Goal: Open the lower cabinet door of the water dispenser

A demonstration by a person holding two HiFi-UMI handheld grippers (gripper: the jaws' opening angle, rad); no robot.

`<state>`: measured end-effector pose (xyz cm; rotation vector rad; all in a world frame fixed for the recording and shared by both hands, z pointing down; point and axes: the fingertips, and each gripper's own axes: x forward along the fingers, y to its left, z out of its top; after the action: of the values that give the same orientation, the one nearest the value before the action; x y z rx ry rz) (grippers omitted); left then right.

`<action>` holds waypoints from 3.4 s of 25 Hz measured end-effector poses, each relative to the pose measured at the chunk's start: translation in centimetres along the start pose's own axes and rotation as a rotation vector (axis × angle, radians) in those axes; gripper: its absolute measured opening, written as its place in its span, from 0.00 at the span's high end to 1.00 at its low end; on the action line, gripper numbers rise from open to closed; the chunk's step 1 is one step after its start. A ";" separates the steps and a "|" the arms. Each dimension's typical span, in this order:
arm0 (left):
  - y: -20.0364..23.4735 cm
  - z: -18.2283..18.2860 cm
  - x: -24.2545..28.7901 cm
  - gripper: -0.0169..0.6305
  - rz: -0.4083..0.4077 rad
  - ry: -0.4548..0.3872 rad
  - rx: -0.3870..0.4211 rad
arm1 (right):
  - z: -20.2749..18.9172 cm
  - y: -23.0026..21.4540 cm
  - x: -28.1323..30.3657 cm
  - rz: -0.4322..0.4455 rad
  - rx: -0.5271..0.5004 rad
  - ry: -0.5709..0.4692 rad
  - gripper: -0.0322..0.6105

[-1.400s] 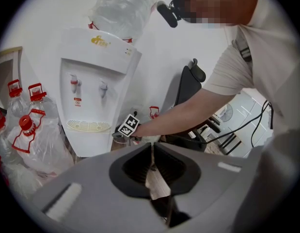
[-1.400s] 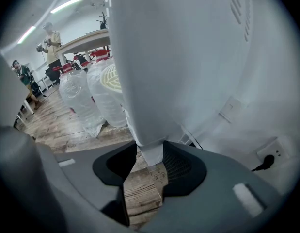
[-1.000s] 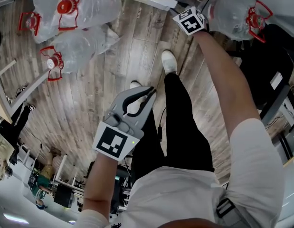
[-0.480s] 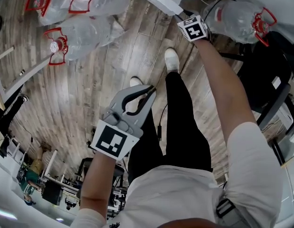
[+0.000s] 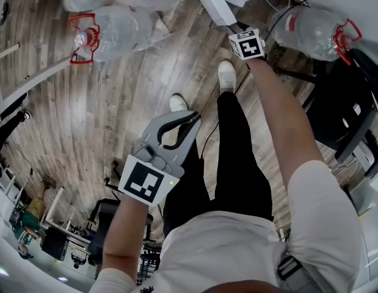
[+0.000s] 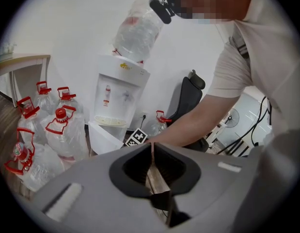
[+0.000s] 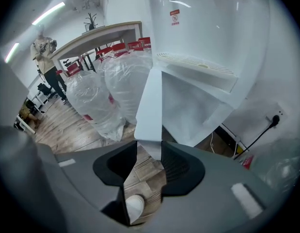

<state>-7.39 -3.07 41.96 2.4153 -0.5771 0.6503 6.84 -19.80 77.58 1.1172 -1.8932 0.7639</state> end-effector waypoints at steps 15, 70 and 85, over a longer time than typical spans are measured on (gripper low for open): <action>1.8 -3.6 -6.8 0.88 0.073 -0.064 -0.043 | 1.8 10.8 2.2 0.071 0.003 0.011 0.71; -4.1 -2.3 -26.0 0.88 0.054 -0.267 0.130 | 9.3 28.9 -25.0 0.162 -0.060 -0.202 0.75; -13.2 3.4 -28.7 0.89 -0.055 -0.233 0.257 | 5.7 34.6 -54.3 0.100 -0.084 -0.408 0.82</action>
<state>-22.04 11.95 18.06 2.7619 -0.5455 0.4443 -9.89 13.31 24.66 1.2002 -2.3127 0.5307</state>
